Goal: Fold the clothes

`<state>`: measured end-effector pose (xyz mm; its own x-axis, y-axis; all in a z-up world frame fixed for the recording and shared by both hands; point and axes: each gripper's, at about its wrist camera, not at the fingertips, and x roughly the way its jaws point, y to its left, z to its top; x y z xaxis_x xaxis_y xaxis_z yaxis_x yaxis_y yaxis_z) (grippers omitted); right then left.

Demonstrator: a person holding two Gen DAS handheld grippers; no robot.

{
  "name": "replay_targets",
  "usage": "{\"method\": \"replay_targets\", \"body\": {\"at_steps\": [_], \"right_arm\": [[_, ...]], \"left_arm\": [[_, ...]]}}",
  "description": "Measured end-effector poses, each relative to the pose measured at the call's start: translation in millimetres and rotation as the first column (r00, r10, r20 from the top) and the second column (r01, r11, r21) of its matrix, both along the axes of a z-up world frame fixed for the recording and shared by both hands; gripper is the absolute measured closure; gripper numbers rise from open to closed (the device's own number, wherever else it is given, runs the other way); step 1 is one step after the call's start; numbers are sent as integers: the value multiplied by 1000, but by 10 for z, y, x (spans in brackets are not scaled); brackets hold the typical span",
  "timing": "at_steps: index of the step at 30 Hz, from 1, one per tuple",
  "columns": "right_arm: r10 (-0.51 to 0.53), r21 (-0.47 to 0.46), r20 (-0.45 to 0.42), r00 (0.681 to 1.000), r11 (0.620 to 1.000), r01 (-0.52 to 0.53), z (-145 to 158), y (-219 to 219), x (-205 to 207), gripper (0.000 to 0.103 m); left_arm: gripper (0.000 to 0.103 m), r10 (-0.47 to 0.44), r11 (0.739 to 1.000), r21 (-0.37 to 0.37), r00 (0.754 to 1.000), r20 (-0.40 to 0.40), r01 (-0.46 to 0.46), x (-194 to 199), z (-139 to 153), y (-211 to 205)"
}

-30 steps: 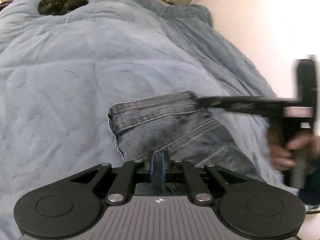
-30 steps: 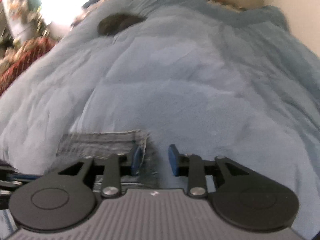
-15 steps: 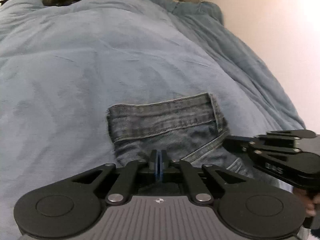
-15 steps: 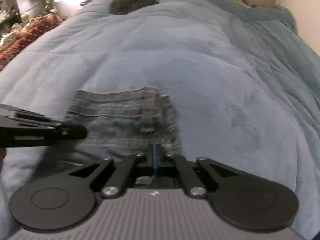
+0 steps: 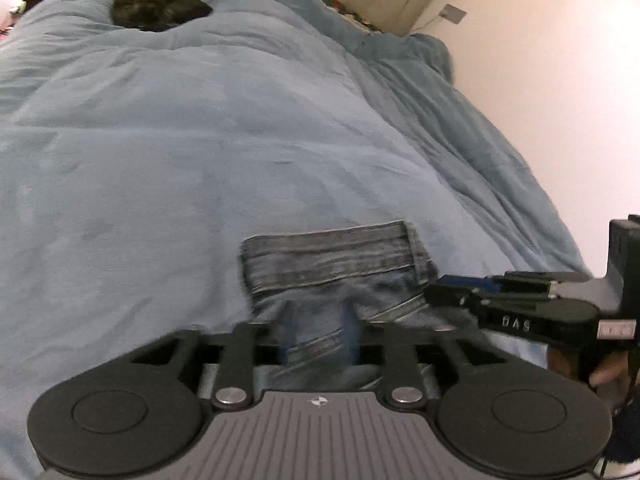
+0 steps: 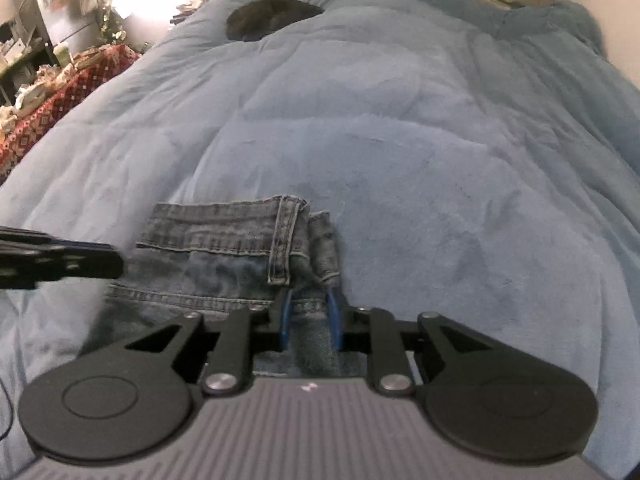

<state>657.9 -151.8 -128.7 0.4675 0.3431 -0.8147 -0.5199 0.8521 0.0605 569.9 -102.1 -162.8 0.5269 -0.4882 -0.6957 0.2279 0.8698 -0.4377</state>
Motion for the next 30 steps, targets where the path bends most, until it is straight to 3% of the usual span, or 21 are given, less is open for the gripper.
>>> {"method": "replay_targets", "body": {"at_steps": [1,3,8,10,12,14,17,19,20,21,25,30], "right_arm": [[-5,-1,9,1000,1000,5,23,4,-25,91],[-16,12,35,999,1000,15,111,-8,-103,94],[-34,47,122,992,999,28,500,-52,-327,96],[-38,56,151,988,998,30,635,-65,-375,96],[-60,33,159,986,998,56,608,-121,-343,96],[-89,12,110,990,996,88,431,-204,-215,96],[-113,-4,35,993,994,113,56,-250,-34,95],[-96,-33,52,994,995,97,-69,-202,-26,95],[-91,-37,62,994,995,94,-85,-186,-33,95],[-87,-42,72,994,995,90,-101,-170,-39,95],[-124,-5,37,992,992,124,-109,-217,0,95],[-223,36,57,973,974,222,266,-490,-116,91]], "left_arm": [[64,1,1000,19,1000,-7,-1,-26,-36,29],[67,5,999,44,998,-55,-2,-39,-150,63],[73,-3,998,-68,994,-114,-5,-75,-172,37],[73,-16,998,-61,996,-84,11,-100,-87,-35],[73,-46,998,-48,998,-52,44,-109,-34,-113],[70,-73,997,-16,997,-20,72,-123,-57,-177],[70,-90,992,97,996,28,86,-158,-113,-258],[79,-75,995,71,995,72,70,-176,-22,-237],[89,-68,996,57,993,94,62,-185,23,-226],[91,-65,997,50,992,112,60,-191,55,-226],[97,-164,977,155,979,117,145,-131,-116,-431],[100,-173,972,174,982,76,158,68,-266,-511]]}}
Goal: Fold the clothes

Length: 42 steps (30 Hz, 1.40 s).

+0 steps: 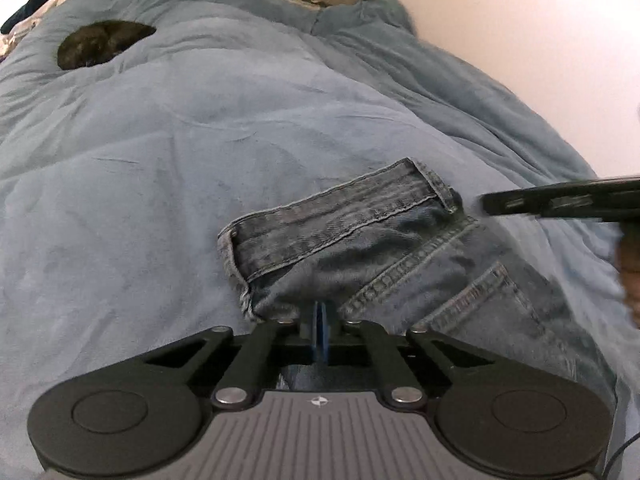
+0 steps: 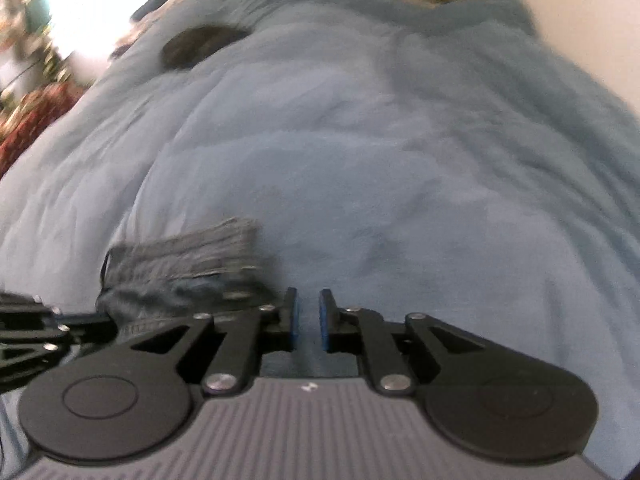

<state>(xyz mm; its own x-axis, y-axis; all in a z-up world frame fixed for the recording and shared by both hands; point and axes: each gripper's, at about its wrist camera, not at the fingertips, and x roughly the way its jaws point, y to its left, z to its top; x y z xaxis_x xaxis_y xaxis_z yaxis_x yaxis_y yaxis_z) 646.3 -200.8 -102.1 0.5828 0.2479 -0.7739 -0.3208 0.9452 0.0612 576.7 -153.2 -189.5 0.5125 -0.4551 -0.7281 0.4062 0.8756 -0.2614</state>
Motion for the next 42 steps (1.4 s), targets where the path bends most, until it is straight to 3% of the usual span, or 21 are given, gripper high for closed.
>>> {"method": "replay_targets", "body": {"at_steps": [2,6,10,15,18,20,24,27,29,31,32,36,39,42], "right_arm": [[-15,38,-4,1000,999,15,153,-133,-174,91],[107,68,-72,992,992,-102,101,-14,-506,91],[180,-42,-98,979,982,-184,-262,68,-593,93],[10,-86,-128,992,996,-21,-218,-545,-652,91],[-66,-41,-146,987,997,61,3,-929,-936,90],[-72,-37,-148,986,997,67,134,-1020,-1168,82],[-69,-59,-209,975,997,58,258,-1060,-1572,66],[-125,-39,-233,964,992,119,301,-1127,-1802,51],[-150,-12,-225,963,988,151,334,-1171,-1916,31],[-168,-3,-179,969,985,170,364,-1192,-2024,8],[-167,2,-145,975,986,169,366,-1200,-2076,1],[-199,71,-86,976,976,205,264,-1257,-2169,1],[-190,172,-55,980,965,197,150,-1299,-2214,1],[-251,207,-108,962,941,268,10,-1271,-2191,1]], "left_arm": [[100,5,1000,1,1000,-11,-5,45,-30,-23],[101,17,1000,0,1000,-20,-17,81,-54,-48],[101,11,1000,10,1000,-13,-11,70,-43,-63],[101,-16,998,58,1000,17,15,16,65,-100],[101,-19,1000,9,1000,18,19,-93,252,-58],[101,-46,999,-25,999,14,46,-242,380,-66],[101,-144,990,-17,989,-19,144,-597,468,-224],[101,-203,979,-16,977,-59,203,-848,456,-376],[101,-226,974,-24,971,-81,225,-979,451,-463],[100,-242,970,-21,966,-91,242,-1067,442,-535],[100,-250,968,-19,963,-96,250,-1109,437,-570],[100,-275,961,10,956,-101,277,-1156,423,-683],[99,-281,958,34,955,-91,285,-1166,454,-711],[99,-280,957,54,956,-89,285,-1182,489,-699]]}}
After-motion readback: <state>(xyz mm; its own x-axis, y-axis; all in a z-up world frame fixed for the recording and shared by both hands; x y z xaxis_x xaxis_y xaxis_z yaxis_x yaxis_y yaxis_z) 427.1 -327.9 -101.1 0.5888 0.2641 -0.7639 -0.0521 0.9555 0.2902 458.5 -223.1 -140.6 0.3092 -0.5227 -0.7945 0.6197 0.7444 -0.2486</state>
